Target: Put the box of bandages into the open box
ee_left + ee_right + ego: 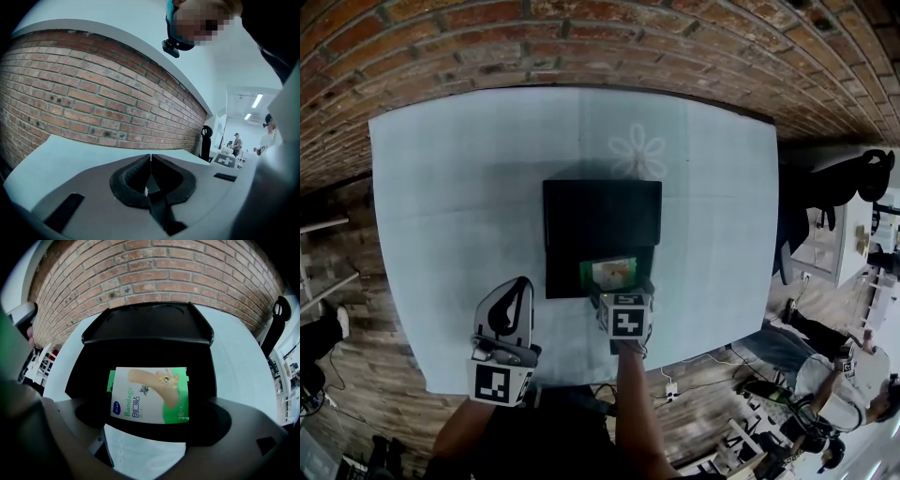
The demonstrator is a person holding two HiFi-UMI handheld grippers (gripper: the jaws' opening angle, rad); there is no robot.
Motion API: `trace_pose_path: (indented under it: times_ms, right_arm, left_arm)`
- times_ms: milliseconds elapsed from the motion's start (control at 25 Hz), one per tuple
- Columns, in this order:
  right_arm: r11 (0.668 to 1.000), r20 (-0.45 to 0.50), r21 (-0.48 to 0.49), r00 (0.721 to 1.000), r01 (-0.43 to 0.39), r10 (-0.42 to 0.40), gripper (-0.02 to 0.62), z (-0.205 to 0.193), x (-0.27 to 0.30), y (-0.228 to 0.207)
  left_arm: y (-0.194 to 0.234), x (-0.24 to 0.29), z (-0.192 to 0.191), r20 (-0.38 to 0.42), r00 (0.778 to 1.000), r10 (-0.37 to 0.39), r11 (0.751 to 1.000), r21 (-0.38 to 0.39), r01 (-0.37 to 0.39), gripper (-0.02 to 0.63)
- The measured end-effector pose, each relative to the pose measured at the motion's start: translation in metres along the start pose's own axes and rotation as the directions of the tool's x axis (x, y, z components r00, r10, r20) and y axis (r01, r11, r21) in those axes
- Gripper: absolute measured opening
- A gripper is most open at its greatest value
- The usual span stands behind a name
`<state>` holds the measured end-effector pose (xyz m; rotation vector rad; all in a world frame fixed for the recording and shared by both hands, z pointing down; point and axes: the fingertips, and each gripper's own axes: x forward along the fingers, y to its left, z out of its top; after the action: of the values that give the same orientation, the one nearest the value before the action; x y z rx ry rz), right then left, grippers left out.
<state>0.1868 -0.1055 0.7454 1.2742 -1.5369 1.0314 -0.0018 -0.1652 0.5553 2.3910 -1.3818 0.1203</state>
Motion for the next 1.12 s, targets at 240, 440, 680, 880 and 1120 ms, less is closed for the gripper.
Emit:
trace_pose_path:
  times_ms: [240, 440, 680, 880, 1120]
  right_arm:
    - [1.000, -0.078, 0.029, 0.997, 0.009, -0.007, 0.515, -0.007, 0.003, 0.000]
    - [0.999, -0.132, 0.036, 0.991, 0.021, -0.017, 0.515, -0.012, 0.004, -0.002]
    - [0.999, -0.170, 0.035, 0.985, 0.032, -0.026, 0.515, -0.013, 0.006, -0.002]
    - [0.997, -0.204, 0.030, 0.977, 0.067, -0.059, 0.515, -0.017, 0.008, -0.005]
    - [0.995, -0.238, 0.023, 0.967, 0.096, -0.088, 0.515, -0.021, 0.008, -0.009]
  left_arm:
    - [0.004, -0.001, -0.003, -0.012, 1.000, 0.022, 0.998, -0.053, -0.023, 0.032]
    - [0.009, -0.003, -0.003, -0.001, 1.000, 0.016, 1.000, -0.011, -0.016, 0.032]
    - [0.013, -0.004, -0.006, -0.015, 1.000, 0.027, 0.999, -0.038, -0.028, 0.032]
    - [0.014, -0.006, -0.007, -0.009, 1.000, 0.017, 1.000, -0.010, -0.017, 0.032]
    - [0.016, -0.007, -0.010, -0.008, 1.000, 0.021, 1.000, -0.015, -0.021, 0.032]
